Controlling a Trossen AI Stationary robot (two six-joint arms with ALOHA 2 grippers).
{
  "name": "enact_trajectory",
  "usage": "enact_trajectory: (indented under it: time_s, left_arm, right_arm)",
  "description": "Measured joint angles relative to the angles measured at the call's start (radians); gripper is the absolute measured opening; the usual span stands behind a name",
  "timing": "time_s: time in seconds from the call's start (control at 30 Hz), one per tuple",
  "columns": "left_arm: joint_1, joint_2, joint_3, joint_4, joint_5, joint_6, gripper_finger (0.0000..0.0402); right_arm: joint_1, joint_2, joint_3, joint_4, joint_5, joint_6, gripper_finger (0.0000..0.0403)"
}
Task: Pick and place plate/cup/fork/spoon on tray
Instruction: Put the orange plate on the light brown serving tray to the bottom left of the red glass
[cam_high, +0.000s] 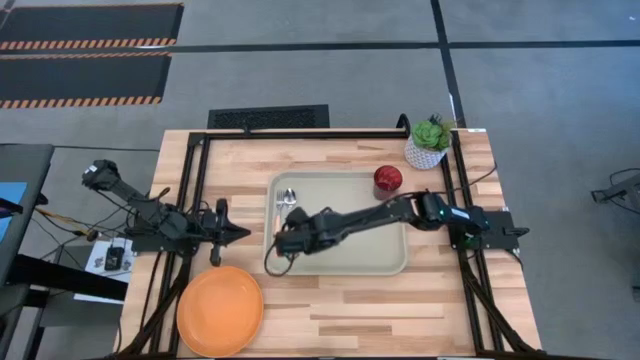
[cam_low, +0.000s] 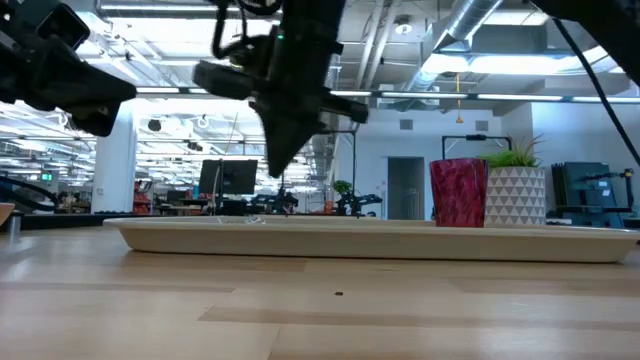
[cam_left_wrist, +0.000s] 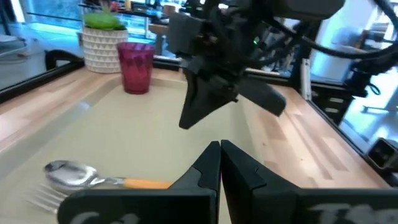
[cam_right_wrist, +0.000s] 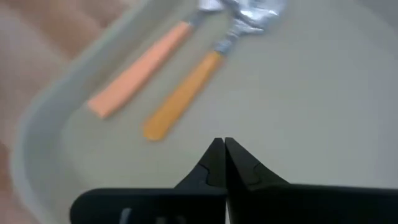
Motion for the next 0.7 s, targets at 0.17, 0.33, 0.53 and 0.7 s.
enact_trajectory:
  time_s: [0.17,0.33,0.53,0.7]
  left_arm:
    - [-0.010,0.000,0.000,0.000,0.086,0.004,0.0000]
    - [-0.010,0.001,0.000,-0.003,0.128,-0.012,0.0000]
    - [-0.010,0.001,0.000,-0.004,0.147,-0.016,0.0000]
    - [-0.010,0.001,0.000,-0.005,0.165,-0.016,0.0000]
  right_arm:
    - [0.037,0.003,0.000,0.070,0.101,-0.166,0.0004]
    - [0.039,-0.030,0.001,0.130,0.118,-0.325,0.0003]
    - [0.026,-0.024,-0.002,0.243,0.073,-0.510,0.0002]
    - [0.025,-0.024,-0.001,0.317,0.044,-0.643,0.0001]
